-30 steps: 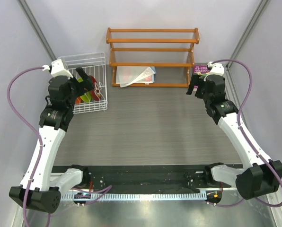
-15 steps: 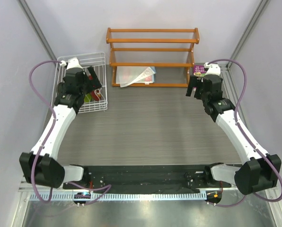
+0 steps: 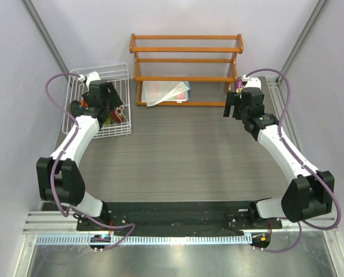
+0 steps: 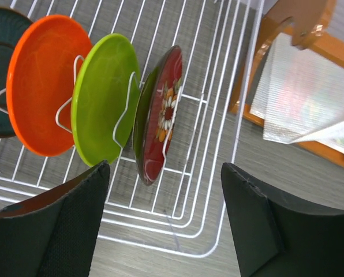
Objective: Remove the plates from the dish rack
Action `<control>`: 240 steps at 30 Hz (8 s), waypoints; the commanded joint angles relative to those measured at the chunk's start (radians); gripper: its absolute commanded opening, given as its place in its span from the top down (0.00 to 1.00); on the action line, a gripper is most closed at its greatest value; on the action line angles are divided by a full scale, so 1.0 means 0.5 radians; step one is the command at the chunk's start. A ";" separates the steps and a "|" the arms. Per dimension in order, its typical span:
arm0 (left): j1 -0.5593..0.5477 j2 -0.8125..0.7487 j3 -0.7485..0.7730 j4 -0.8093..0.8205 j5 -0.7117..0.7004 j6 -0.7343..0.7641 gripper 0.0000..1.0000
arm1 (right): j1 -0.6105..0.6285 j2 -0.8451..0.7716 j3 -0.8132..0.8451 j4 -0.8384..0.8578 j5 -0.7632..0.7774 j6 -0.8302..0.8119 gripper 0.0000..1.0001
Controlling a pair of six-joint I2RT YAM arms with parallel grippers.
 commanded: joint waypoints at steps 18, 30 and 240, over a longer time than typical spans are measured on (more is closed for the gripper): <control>0.188 0.526 0.234 0.160 0.042 -0.163 0.56 | -0.001 0.179 0.163 0.044 0.039 -0.046 0.07; 0.192 0.532 0.197 0.209 0.076 -0.117 1.00 | -0.001 0.203 0.133 0.041 0.036 -0.040 0.07; 0.241 -0.320 0.038 -0.117 0.391 -0.040 1.00 | -0.072 0.007 -0.484 0.075 -0.590 0.524 0.30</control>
